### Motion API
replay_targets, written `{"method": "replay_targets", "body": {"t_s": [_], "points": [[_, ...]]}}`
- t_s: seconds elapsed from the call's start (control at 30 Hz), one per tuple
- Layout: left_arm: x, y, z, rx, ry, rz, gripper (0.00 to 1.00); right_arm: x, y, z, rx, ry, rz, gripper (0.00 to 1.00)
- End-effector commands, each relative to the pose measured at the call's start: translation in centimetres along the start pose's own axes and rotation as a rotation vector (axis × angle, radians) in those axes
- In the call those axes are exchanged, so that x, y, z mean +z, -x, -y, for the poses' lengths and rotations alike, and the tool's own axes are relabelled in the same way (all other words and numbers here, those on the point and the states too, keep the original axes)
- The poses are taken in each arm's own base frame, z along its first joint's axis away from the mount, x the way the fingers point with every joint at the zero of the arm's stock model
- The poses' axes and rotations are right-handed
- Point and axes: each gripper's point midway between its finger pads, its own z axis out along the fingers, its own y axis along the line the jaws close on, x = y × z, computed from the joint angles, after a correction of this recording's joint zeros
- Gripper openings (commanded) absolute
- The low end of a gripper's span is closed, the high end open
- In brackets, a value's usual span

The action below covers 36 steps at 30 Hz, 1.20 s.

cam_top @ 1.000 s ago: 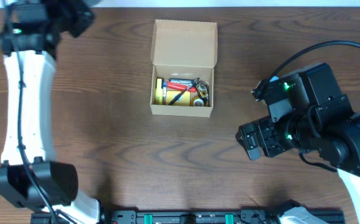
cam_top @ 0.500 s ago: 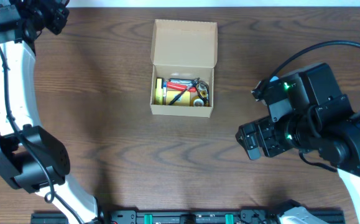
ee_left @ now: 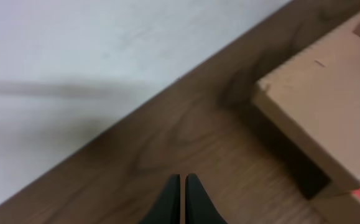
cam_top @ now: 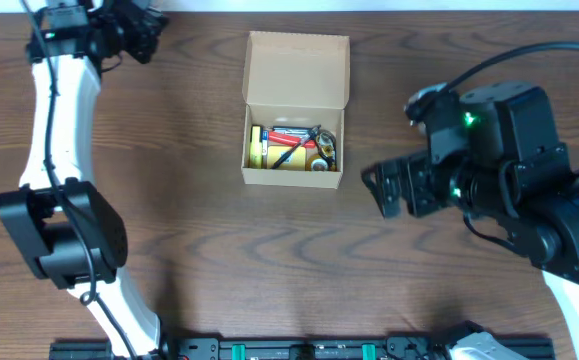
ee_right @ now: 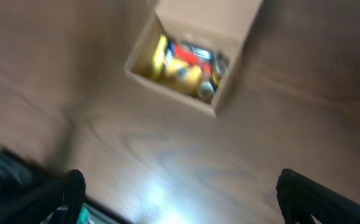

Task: Pack container
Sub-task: 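Raise the left gripper and bring both grippers to the box's far flaps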

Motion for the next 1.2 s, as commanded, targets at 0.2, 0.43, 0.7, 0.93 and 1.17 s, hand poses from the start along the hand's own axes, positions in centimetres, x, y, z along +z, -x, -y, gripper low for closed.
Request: {"method": "replay_targets", "body": {"t_s": [0.2, 0.43, 0.7, 0.93, 1.17], "points": [[3.8, -3.5, 4.4, -0.060, -0.105, -0.164, 0.06, 0.1, 4.6, 2.4, 0.144, -0.136, 0.190, 0.51], [6.1, -6.1, 5.0, -0.237, -0.133, -0.225, 0.06, 3.6, 4.2, 10.3, 0.377, -0.564, 0.172, 0.01], [8.9, -6.6, 5.8, -0.378, -0.143, -0.220, 0.06, 12.8, 2.3, 15.3, 0.569, -0.635, -0.035, 0.01], [11.0, -5.6, 5.2, -0.510, -0.124, -0.154, 0.06, 20.9, 2.6, 20.0, 0.661, -0.414, -0.142, 0.01], [13.4, -7.6, 6.9, -0.586, -0.182, -0.195, 0.06, 28.8, 4.0, 21.0, 0.718, -0.047, -0.146, 0.02]]}}
